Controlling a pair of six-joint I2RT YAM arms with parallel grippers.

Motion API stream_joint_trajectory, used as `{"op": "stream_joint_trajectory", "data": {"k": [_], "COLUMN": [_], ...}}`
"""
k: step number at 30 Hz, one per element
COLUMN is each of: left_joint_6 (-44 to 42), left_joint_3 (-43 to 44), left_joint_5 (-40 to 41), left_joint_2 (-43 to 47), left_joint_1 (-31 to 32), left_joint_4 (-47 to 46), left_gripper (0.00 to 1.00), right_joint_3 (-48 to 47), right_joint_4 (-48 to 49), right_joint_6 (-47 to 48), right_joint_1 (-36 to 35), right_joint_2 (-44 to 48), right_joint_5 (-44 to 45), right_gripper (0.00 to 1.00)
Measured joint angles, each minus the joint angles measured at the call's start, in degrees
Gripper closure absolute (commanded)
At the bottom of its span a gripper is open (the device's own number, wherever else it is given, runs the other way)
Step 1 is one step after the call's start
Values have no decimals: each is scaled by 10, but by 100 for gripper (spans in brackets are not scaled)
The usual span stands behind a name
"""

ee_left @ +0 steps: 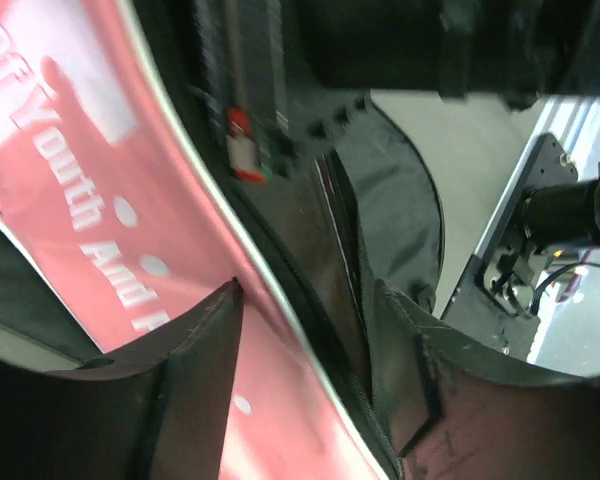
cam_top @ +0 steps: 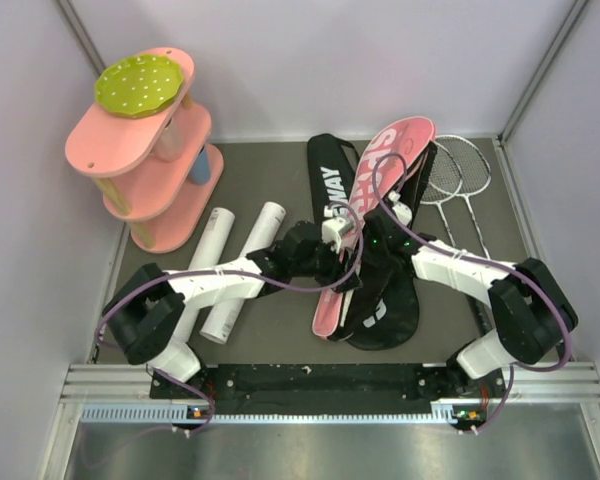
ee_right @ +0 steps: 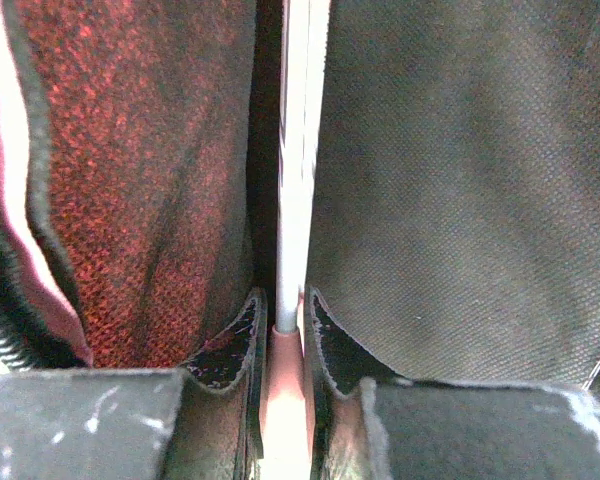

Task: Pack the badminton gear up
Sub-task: Place the racket in the racket bag.

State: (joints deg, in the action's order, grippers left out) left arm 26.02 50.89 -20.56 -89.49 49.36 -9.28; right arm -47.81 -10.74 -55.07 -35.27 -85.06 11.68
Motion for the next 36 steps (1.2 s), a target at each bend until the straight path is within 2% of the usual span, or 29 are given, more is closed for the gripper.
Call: {"op": "stream_joint_trajectory", "data": {"k": [1, 4, 7, 8, 10, 12, 14, 15, 17, 19, 20, 22, 24, 25, 29, 32, 34, 36], "left_joint_6": [-15, -47, -52, -50, -46, -35, -18, -8, 0, -7, -7, -6, -6, -6, -7, -9, -11, -11], "left_joint_3": [0, 3, 18, 25, 38, 50, 55, 56, 56, 55, 53, 46, 42, 41, 41, 41, 41, 41], "left_joint_5": [12, 58, 115, 134, 167, 188, 212, 220, 231, 235, 235, 229, 212, 200, 172, 150, 132, 115], "left_joint_2": [5, 10, 6, 3, -6, -12, -13, -13, -13, -13, -12, -6, -2, -2, -2, -2, 0, 5], "left_joint_1": [10, 46, 70, 74, 77, 78, 81, 81, 78, 75, 71, 62, 48, 42, 35, 30, 28, 27], "left_joint_4": [11, 52, 108, 123, 145, 162, 176, 180, 186, 192, 192, 189, 186, 185, 182, 183, 187, 192], "left_gripper": [24, 25, 38, 48, 55, 72, 92, 100, 100, 100, 100, 100, 100, 100, 100, 100, 100, 100], "right_joint_3": [-3, -15, -33, -43, -61, -71, -79, -81, -82, -85, -85, -85, -92, -97, -124, -151, -177, -201], "right_joint_4": [-2, -16, -36, -46, -64, -70, -79, -85, -94, -107, -113, -118, -140, -155, -209, -221, -218, -218], "right_joint_6": [0, -2, -5, -5, -7, -8, -10, -10, -7, 27, 52, 100, 165, 185, 271, 284, 283, 284], "right_joint_1": [0, 4, 8, 9, 10, 12, 14, 17, 26, 44, 56, 79, 102, 108, 146, 252, 326, 353], "right_joint_2": [-1, -3, -7, -10, -12, -17, -18, -18, -18, -14, -11, -3, 16, 28, 123, 179, 170, 142], "right_joint_5": [0, -1, -10, -14, -19, -22, -25, -28, -39, -85, -113, -181, -253, -270, -313, -322, -316, -314], "right_gripper": [100, 100, 100, 100, 100, 100, 87, 72, 51, 38, 35, 8, 5, 1, 1, 1, 2, 8]}}
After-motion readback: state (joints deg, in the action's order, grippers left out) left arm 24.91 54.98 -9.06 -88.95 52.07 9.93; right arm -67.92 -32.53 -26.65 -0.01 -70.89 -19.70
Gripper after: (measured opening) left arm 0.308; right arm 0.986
